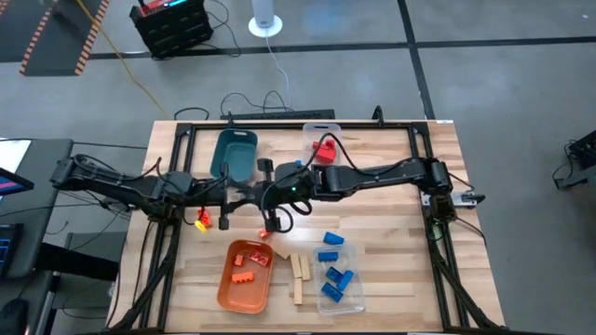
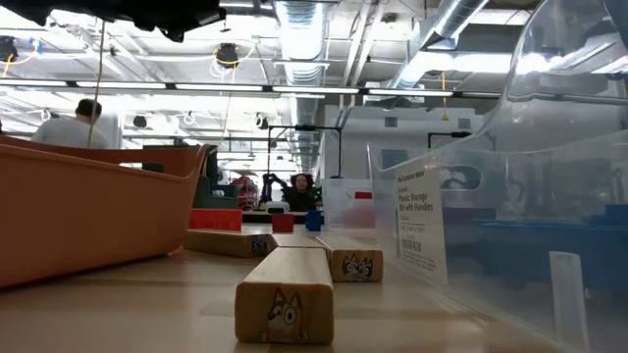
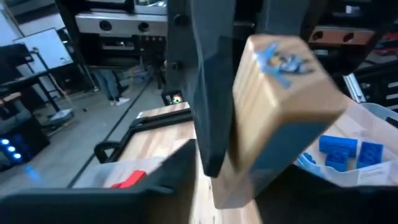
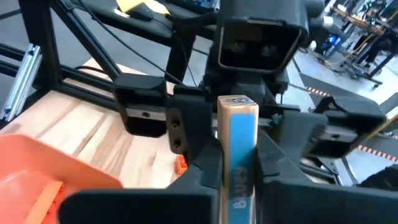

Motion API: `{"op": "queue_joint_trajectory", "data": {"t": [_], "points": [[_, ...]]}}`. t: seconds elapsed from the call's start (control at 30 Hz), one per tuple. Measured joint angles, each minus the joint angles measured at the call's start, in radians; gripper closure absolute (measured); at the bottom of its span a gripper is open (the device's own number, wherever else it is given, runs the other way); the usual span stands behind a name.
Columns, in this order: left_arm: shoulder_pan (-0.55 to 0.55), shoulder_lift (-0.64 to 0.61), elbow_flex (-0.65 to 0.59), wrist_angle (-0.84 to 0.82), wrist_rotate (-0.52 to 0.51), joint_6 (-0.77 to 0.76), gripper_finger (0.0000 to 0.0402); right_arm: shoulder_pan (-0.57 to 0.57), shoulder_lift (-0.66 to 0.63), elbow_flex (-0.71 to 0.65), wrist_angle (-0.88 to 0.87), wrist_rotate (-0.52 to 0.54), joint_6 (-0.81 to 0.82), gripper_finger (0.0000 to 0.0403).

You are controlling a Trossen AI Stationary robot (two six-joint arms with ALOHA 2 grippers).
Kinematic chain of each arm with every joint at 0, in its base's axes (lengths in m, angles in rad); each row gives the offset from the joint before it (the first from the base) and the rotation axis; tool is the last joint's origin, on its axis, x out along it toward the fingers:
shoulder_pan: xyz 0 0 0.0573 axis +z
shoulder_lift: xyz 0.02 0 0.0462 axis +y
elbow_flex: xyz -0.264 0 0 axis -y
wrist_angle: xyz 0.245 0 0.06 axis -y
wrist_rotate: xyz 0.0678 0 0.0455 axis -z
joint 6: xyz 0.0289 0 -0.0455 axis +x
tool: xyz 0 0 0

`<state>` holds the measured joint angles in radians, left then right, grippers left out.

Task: Sort blocks
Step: Put the brown wooden block into the blue bin

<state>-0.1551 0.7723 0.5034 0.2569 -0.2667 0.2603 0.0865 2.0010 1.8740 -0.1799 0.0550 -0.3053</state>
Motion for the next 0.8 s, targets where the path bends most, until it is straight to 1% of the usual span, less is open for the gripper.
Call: {"op": "queue_joint_trajectory", "data": {"t": [0.07, 0.1, 0.23, 0.3, 0.4, 0.5, 0.57, 0.63, 0.73, 0.8], "points": [[0.000, 0.000, 0.000, -0.005, -0.001, -0.005, 0.0332, -0.008, 0.000, 0.000, -0.006, 0.001, 0.014, 0.0340], [0.000, 0.000, 0.000, -0.007, -0.001, -0.008, 0.0350, -0.012, -0.001, 0.000, -0.014, 0.001, 0.017, 0.0327], [0.005, 0.000, 0.000, -0.015, -0.017, -0.022, 0.0351, -0.018, -0.032, 0.000, -0.093, 0.002, 0.021, 0.0278], [0.018, -0.001, 0.000, -0.026, -0.027, -0.041, 0.0351, -0.017, -0.066, 0.000, -0.155, 0.025, 0.034, 0.0256], [0.072, 0.000, 0.030, -0.140, -0.029, -0.081, 0.0351, -0.005, -0.126, 0.001, -0.342, 0.092, 0.073, 0.0232], [0.167, 0.014, 0.088, -0.320, 0.031, -0.131, 0.0351, 0.007, -0.156, 0.002, -0.572, 0.157, 0.160, 0.0223], [0.245, 0.042, 0.123, -0.425, 0.064, -0.165, 0.0351, 0.012, -0.155, 0.001, -0.692, 0.164, 0.233, 0.0223], [0.326, 0.080, 0.154, -0.491, 0.097, -0.184, 0.0351, 0.018, -0.140, -0.002, -0.777, 0.166, 0.293, 0.0227], [0.434, 0.137, 0.196, -0.546, 0.172, -0.203, 0.0351, 0.040, -0.132, -0.068, -0.798, 0.169, 0.344, 0.0234], [0.498, 0.176, 0.223, -0.610, 0.198, -0.206, 0.0351, 0.063, -0.132, -0.130, -0.784, 0.167, 0.375, 0.0241]]}}
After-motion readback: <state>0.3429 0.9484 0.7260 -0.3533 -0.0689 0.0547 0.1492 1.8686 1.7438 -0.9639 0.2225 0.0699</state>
